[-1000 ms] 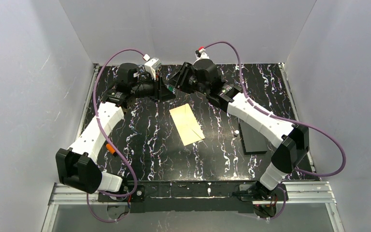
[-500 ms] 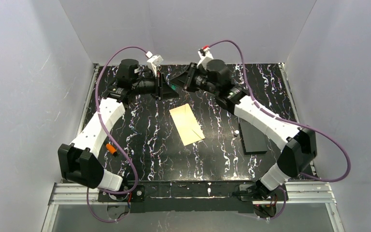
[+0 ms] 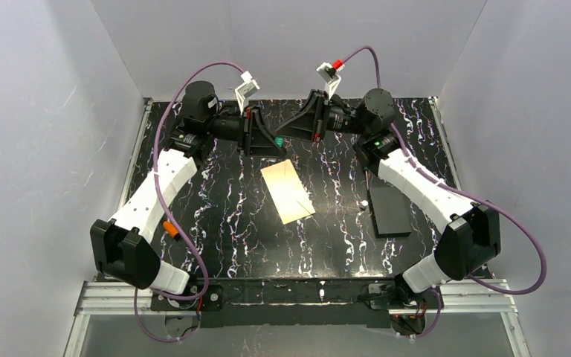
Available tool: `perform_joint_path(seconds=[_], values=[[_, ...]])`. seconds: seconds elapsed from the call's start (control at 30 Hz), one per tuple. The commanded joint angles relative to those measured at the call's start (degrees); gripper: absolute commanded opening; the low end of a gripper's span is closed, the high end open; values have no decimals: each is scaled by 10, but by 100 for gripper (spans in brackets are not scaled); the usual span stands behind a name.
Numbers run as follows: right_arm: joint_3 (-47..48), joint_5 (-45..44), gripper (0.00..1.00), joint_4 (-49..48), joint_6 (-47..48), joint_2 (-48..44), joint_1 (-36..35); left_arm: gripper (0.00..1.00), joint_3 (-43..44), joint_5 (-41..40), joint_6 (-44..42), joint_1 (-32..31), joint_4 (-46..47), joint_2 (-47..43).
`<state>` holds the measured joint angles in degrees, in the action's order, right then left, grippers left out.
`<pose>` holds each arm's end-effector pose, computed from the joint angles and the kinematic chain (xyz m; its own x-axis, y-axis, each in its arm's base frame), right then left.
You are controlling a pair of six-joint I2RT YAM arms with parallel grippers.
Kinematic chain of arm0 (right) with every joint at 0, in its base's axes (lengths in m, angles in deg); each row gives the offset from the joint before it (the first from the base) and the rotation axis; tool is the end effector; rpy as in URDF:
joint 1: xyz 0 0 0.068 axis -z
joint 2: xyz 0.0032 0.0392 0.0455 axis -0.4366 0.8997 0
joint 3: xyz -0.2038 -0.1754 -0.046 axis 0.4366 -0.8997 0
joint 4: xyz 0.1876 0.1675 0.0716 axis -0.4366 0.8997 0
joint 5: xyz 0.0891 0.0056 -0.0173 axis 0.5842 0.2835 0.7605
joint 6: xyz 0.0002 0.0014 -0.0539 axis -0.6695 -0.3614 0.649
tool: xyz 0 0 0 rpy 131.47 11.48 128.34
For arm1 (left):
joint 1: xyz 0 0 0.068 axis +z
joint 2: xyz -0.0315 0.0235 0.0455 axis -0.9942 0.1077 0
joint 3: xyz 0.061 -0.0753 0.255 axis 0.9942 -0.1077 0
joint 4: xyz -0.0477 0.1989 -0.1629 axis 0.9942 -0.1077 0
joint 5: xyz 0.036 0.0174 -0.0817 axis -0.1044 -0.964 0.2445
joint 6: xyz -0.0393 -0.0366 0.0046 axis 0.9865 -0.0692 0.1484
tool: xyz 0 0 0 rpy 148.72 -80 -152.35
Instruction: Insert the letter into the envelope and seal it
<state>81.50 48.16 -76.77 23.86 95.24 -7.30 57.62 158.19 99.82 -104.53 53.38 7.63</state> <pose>0.2691 0.2086 0.4258 -0.5075 0.2504 -0.8245 -0.8582 -0.0616 0.5096 0.2840 -0.1444 0.4170 -0.4970 0.0699 -0.8649 0.8573 -0.1144 -0.5019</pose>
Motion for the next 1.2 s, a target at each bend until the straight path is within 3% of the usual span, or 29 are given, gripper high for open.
perform_joint_path(seconds=[0.0,0.1,0.13,0.23,0.3,0.37,0.53,0.77,1.07,1.1,1.17], values=[[61,81,6,12,24,11,-8,0,20,22,13,-6,8,-20],[94,-149,53,218,113,2,-8,0,17,-43,4,-7,-2,-20],[96,-223,57,257,109,-1,-8,0,12,-71,3,-7,-4,-20],[47,-337,62,239,59,-32,-10,0,4,-135,10,-7,3,-20],[10,-348,65,195,35,-47,-11,0,2,-160,13,-6,2,-23],[19,-346,67,215,36,-43,-14,0,-2,-184,14,-7,2,-28],[16,-354,68,220,36,-47,-21,0,-7,-207,29,-7,1,-23],[29,-331,51,222,21,-28,-20,0,-10,-217,45,-6,4,-19],[26,-292,57,188,11,-23,-21,0,-3,-221,82,-6,3,-3],[25,-294,55,188,11,-24,-21,0,-4,-219,84,-6,3,-1],[28,-301,37,198,16,-24,-21,0,-3,-211,86,-6,2,-1]])
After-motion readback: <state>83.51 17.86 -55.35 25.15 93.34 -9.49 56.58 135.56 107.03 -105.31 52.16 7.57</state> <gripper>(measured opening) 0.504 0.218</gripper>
